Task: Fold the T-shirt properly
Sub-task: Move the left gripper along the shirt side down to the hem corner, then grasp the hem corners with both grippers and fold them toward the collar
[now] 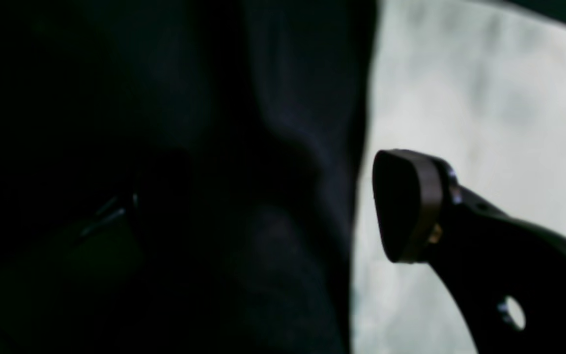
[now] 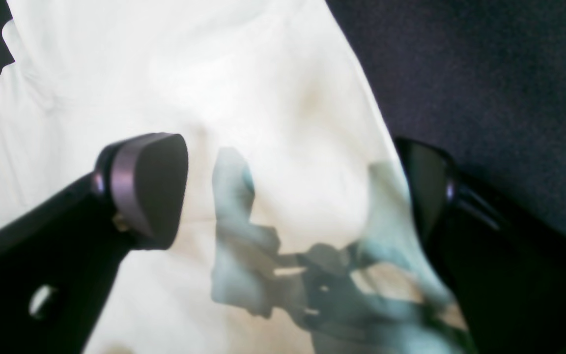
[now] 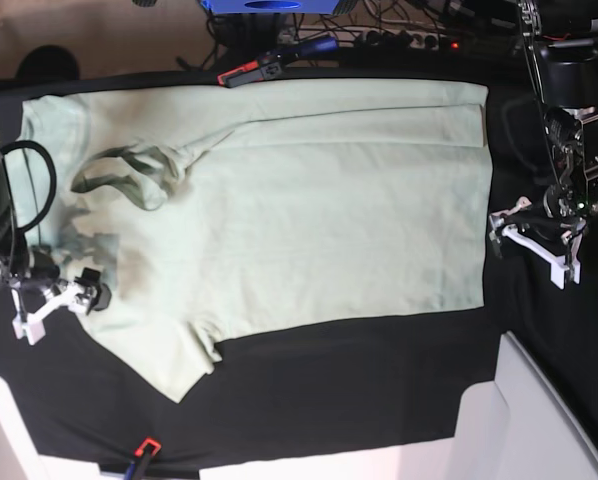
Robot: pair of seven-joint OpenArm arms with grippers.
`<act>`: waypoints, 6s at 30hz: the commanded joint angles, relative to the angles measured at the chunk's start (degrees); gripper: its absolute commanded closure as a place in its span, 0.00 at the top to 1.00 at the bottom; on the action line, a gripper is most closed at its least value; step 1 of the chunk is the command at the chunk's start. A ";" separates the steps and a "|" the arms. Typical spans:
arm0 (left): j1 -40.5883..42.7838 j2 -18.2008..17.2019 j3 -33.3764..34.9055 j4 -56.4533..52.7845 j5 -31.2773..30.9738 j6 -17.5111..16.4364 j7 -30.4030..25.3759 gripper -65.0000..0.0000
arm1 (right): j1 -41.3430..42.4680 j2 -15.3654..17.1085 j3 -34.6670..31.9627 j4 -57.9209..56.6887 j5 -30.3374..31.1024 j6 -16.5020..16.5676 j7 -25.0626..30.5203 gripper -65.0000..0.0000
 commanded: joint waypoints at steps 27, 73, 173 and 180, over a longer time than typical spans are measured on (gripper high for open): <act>-12.23 2.70 -0.44 -10.70 -0.53 -0.39 -0.93 0.88 | 1.50 1.20 0.06 0.26 0.38 -3.00 2.49 0.00; -24.10 10.61 -0.53 -31.53 10.81 -0.13 -7.43 0.13 | 0.97 1.55 0.32 0.70 0.38 -3.00 2.67 0.00; 23.46 9.29 -11.25 41.61 10.90 -4.17 12.79 0.46 | -38.06 6.30 38.57 61.71 0.47 -3.35 -24.67 0.56; 20.56 9.20 -16.09 41.43 10.81 -4.43 12.79 0.55 | -29.89 6.30 38.57 58.01 -3.40 -3.35 -29.51 0.57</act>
